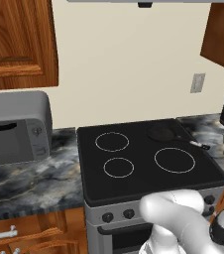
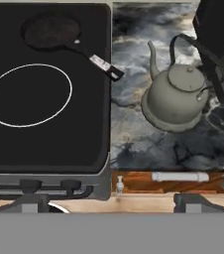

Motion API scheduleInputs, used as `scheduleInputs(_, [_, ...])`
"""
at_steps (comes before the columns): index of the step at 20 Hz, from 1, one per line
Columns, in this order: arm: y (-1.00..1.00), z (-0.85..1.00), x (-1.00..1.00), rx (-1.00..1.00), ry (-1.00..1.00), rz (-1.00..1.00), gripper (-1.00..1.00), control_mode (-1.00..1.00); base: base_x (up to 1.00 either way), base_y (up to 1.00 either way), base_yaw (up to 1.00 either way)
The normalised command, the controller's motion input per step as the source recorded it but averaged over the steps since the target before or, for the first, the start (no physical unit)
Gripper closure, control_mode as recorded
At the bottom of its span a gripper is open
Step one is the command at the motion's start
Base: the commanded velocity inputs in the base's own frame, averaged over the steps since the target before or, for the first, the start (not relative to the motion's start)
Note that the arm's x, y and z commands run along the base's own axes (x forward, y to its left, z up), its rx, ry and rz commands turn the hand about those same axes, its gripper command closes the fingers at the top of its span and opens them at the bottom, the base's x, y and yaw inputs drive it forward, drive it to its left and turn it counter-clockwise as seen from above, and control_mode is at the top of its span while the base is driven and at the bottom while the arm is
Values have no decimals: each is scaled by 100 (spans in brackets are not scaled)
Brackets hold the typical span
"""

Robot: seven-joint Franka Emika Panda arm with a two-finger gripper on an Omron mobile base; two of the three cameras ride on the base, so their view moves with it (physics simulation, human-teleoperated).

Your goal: Pick the kettle from the counter and place it on a stove burner. Then turn the burner on.

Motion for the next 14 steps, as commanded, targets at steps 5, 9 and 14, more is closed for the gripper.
scheduleInputs(5, [-34,0,57,0,0,4,-100,-100,0,0,0])
scheduleInputs(9, [-34,0,67,0,0,9,-100,-100,0,0,0])
scheduleInputs(14, [-37,0,59,0,0,8,-100,-100,0,0,0])
